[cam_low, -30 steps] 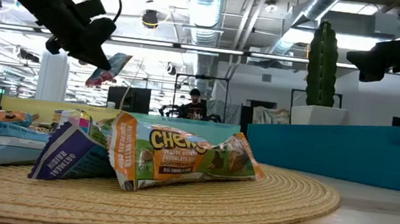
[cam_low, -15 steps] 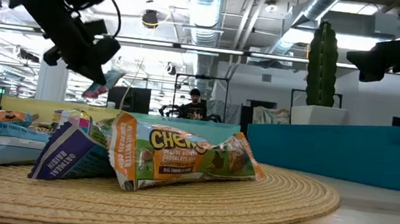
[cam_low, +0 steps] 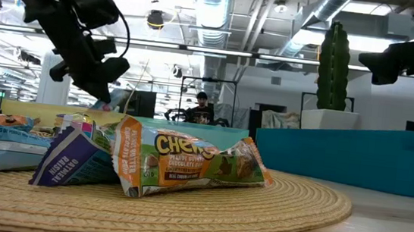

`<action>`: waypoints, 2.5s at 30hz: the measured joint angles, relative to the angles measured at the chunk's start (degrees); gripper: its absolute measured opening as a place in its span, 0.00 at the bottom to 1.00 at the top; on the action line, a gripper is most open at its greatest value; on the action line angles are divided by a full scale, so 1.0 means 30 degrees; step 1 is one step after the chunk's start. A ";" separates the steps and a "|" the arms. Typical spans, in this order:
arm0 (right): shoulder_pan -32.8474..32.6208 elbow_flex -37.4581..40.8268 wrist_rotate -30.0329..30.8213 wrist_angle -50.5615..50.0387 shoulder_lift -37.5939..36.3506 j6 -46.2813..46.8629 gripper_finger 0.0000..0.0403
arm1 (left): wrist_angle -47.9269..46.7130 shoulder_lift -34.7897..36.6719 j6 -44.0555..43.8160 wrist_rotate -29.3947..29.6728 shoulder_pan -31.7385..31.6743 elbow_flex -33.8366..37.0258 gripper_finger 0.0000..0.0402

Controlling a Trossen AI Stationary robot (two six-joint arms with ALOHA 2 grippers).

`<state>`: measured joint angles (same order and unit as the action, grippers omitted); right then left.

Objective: Pick and place Granola Bars by type
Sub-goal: Put the red granola bar into the yellow bin, then put the left blue granola bar into the light blue bin

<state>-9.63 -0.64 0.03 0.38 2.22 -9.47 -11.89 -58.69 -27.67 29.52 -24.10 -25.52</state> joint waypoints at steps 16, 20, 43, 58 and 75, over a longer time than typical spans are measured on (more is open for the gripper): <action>0.0001 0.0000 -0.0007 0.0000 0.0002 0.0004 0.61 | 0.0536 -0.2714 -0.0031 -0.1782 -0.0680 0.0000 0.01; 0.0007 0.0000 -0.0001 0.0007 -0.0002 0.0005 0.61 | 0.0666 -0.2704 -0.0235 -0.2619 -0.0773 -0.0007 0.03; 0.0000 0.0000 -0.0007 0.0005 -0.0002 0.0000 0.61 | 0.0930 -0.2697 -0.0235 -0.2700 -0.0661 -0.0007 0.23; 0.0000 0.0000 -0.0007 0.0000 -0.0002 0.0005 0.61 | 0.3216 -0.0982 0.2837 -0.2126 0.2274 -0.0015 0.23; 0.0000 0.0000 -0.0007 0.0000 -0.0002 0.0005 0.61 | 0.4611 0.0189 0.4755 -0.2778 1.1938 -0.0022 0.23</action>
<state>-9.63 -0.64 0.01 0.38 2.22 -9.45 1.94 -58.13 -13.40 21.19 11.72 -25.58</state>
